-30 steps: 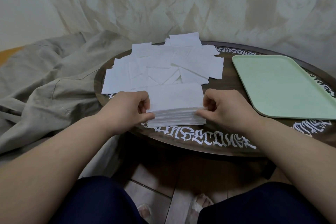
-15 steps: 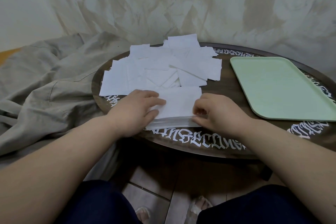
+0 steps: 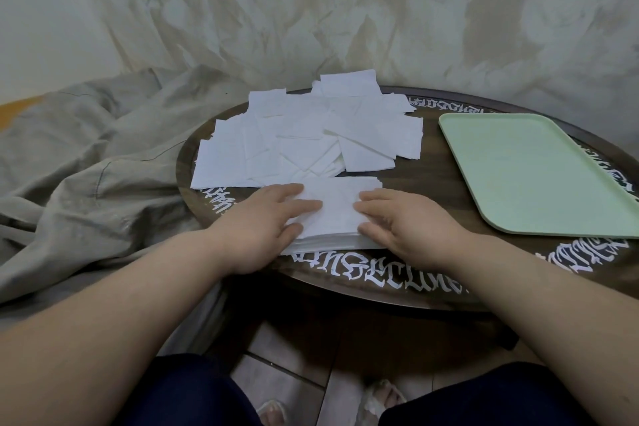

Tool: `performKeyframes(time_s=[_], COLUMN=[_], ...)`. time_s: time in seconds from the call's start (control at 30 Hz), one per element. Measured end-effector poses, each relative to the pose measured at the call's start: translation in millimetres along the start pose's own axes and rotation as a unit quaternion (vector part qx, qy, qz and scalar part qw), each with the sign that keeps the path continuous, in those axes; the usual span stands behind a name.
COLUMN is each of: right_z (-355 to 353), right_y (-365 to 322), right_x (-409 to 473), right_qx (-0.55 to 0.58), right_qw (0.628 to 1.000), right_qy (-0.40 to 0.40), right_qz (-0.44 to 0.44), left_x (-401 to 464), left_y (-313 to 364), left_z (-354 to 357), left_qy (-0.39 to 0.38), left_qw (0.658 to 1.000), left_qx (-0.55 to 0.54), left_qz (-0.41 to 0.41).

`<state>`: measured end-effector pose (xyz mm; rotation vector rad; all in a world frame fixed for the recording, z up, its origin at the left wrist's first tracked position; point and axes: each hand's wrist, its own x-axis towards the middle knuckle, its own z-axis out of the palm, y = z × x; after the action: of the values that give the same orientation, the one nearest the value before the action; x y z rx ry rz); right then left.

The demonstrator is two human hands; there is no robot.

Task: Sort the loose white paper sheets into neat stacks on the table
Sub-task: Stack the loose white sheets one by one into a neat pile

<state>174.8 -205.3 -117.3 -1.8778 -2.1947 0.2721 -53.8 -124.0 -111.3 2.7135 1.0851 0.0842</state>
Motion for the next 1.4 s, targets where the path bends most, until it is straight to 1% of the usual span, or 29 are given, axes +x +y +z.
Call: performKeyframes(time_s=[0.13, 0.23, 0.33, 0.43, 0.5, 0.57, 0.73, 0.83, 0.9, 0.97, 1.1, 1.17, 1.2, 1.23, 1.27, 1.3, 1.33, 1.37, 1.4], right_z=[-3, -17, -36, -50, -55, -54, -35, -24, -19, -16, -24, -28, -30, -30, -28, -25, -20, -15, -10], right_y=[-2, 0, 10, 25, 36, 47, 73, 88, 97, 104, 115, 117, 116, 116, 116, 113, 112, 109, 107], right_x=[-4, -3, 11, 34, 52, 70, 116, 136, 144, 147, 147, 146, 144, 143, 142, 140, 138, 135, 132], right_qx=[0.019, 0.027, 0.003, -0.013, -0.025, -0.039, -0.071, -0.103, -0.128, -0.121, -0.068, -0.059, -0.066, -0.078, -0.085, -0.089, -0.088, -0.076, -0.058], right_qw=[0.999, 0.995, 0.989, 0.985, 0.986, 0.989, 0.993, 0.990, 0.987, 0.986, 0.971, 0.955, 0.949, 0.947, 0.956, 0.972, 0.986, 0.995, 0.998], right_qy=[0.027, 0.090, 0.137, 0.150, 0.138, 0.107, 0.037, 0.016, 0.018, 0.053, 0.192, 0.264, 0.289, 0.297, 0.268, 0.208, 0.128, 0.060, 0.012], right_qz=[0.009, 0.030, 0.050, 0.078, 0.093, 0.099, 0.092, 0.093, 0.096, 0.104, 0.125, 0.120, 0.110, 0.096, 0.081, 0.069, 0.054, 0.040, 0.031], left_x=[-2, -2, 9, 33, 54, 78, 133, 154, 160, 164, 168, 169, 169, 168, 168, 168, 167, 167, 166], left_y=[0, 1, 0, -3, -7, -12, -27, -37, -42, -45, -48, -49, -49, -49, -49, -48, -48, -47, -47], left_z=[0, -4, -12, -22, -27, -31, -28, -21, -16, -11, -5, -2, -2, -1, -1, 0, 0, 0, 1], left_qy=[0.025, 0.074, 0.135, 0.147, 0.144, 0.140, 0.116, 0.102, 0.098, 0.095, 0.106, 0.113, 0.114, 0.116, 0.118, 0.119, 0.117, 0.112, 0.107], left_qw=[1.000, 0.996, 0.989, 0.988, 0.989, 0.990, 0.992, 0.994, 0.994, 0.994, 0.993, 0.993, 0.993, 0.992, 0.992, 0.992, 0.992, 0.993, 0.993], left_qx=[-0.014, -0.044, -0.052, -0.036, -0.021, -0.010, -0.006, 0.004, 0.007, 0.007, 0.007, 0.011, 0.014, 0.017, 0.020, 0.021, 0.021, 0.019, 0.016], left_qz=[0.003, -0.012, -0.024, -0.022, -0.019, -0.026, -0.045, -0.049, -0.048, -0.044, -0.042, -0.041, -0.042, -0.042, -0.041, -0.039, -0.038, -0.037, -0.038])
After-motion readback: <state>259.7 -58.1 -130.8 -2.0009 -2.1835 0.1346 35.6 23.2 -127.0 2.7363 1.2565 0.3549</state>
